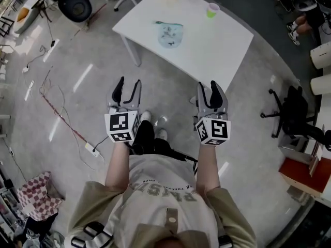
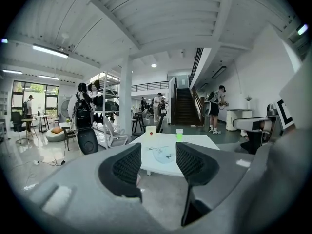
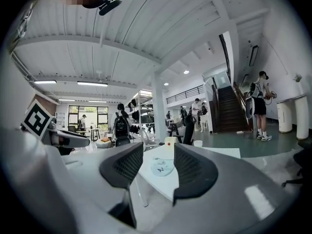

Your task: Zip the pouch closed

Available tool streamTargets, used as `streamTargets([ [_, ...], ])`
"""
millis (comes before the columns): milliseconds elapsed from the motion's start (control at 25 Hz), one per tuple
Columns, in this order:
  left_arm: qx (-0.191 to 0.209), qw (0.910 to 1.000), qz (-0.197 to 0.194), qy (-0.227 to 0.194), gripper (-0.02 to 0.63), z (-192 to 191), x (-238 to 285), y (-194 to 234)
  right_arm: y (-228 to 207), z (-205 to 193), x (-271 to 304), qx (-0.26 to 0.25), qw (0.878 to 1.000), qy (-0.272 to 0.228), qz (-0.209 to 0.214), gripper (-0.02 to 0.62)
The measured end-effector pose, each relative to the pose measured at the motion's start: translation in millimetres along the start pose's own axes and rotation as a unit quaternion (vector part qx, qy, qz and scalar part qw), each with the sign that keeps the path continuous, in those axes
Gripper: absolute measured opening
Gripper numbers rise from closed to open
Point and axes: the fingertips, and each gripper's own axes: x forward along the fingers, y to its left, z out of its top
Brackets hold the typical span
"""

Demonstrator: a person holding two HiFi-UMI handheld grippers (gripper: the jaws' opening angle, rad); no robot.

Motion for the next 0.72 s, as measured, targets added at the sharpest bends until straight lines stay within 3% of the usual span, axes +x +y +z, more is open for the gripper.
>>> streamTargets([
  [160,-0.003,0.9997,-0.005,0.022,0.230,-14.3,17.4,3.8,-5.2,-14.5,12.2,0.008,1.000,0.014,-0.006,0.172],
  [320,-0.004,0.9997,-0.016,0.019,0.230,-13.4,45.2,9.3,-12.5,-18.3,28.1,0.009,1.000,0.017,-0.019,0.172],
  [720,0.008,0.9985,-0.053,-0.007,0.230,30.8,131.1,40.3,-29.3,10.0,103.0,-0.004,0.998,-0.004,-0.058,0.172],
])
